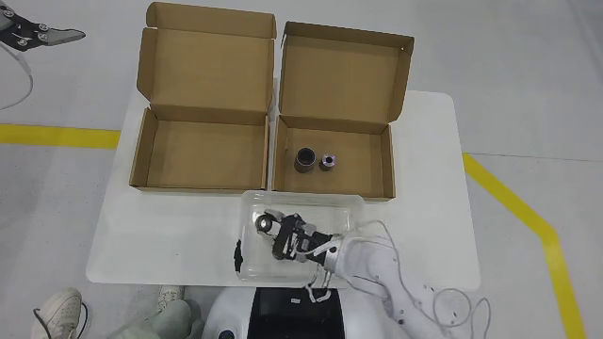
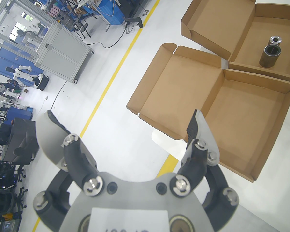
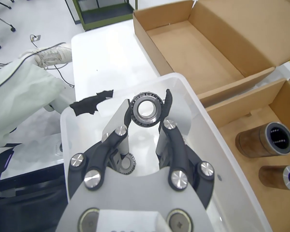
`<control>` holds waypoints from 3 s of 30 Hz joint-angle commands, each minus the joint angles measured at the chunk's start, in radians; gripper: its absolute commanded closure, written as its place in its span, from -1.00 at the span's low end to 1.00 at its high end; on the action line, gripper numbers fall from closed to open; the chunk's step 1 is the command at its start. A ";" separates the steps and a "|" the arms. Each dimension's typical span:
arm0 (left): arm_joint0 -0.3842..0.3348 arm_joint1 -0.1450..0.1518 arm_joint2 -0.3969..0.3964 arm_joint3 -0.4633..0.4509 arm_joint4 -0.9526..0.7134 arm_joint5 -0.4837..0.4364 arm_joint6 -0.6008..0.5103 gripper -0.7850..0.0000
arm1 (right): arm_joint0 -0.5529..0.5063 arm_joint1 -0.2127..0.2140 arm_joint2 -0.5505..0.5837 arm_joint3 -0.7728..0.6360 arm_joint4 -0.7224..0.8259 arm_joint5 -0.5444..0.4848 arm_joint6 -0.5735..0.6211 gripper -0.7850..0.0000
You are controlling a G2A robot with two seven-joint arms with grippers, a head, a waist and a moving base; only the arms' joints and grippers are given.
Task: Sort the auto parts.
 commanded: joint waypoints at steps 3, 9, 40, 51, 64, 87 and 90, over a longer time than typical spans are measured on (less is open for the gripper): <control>0.000 0.000 0.000 0.000 0.000 0.000 0.000 -1.00 | 0.027 0.002 0.015 0.002 0.021 -0.045 -0.080 1.00; 0.000 0.000 0.000 0.000 0.000 0.000 0.000 -1.00 | 0.071 0.001 0.043 0.024 0.070 -0.080 -0.171 1.00; 0.000 0.000 0.000 0.000 0.000 0.000 0.000 -1.00 | 0.300 -0.035 0.024 -0.281 0.167 0.030 -0.044 1.00; 0.000 0.000 0.000 0.000 0.000 0.000 0.000 -1.00 | 0.344 -0.044 0.047 -0.282 0.205 0.025 -0.053 1.00; 0.000 0.000 0.000 0.000 0.000 0.000 0.000 -1.00 | 0.325 -0.047 0.040 -0.269 0.161 0.042 -0.032 1.00; 0.000 0.000 0.000 0.000 0.000 0.000 0.000 -1.00 | 0.321 -0.067 -0.029 -0.005 0.147 0.081 0.017 1.00; 0.000 0.000 0.000 0.000 0.000 0.000 0.000 -1.00 | 0.348 -0.079 -0.062 0.042 0.143 0.110 0.064 1.00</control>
